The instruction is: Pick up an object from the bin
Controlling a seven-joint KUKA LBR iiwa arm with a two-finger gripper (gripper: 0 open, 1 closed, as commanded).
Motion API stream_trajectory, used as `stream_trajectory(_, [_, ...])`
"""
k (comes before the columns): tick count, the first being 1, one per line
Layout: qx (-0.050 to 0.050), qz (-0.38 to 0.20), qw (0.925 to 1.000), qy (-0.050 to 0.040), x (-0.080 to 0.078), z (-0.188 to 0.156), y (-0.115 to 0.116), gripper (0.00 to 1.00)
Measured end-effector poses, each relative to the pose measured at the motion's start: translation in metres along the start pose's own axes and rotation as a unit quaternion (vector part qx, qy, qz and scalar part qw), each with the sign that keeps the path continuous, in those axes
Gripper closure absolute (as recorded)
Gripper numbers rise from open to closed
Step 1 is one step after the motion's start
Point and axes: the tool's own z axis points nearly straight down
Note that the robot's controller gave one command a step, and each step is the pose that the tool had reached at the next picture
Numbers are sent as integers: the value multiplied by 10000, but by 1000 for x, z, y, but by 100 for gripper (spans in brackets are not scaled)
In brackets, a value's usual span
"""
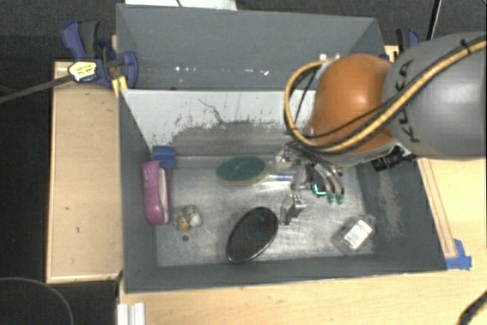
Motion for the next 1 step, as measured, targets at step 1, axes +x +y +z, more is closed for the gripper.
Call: stream_trajectory(1, [8, -699, 9974, -146, -57, 76, -6, 0])
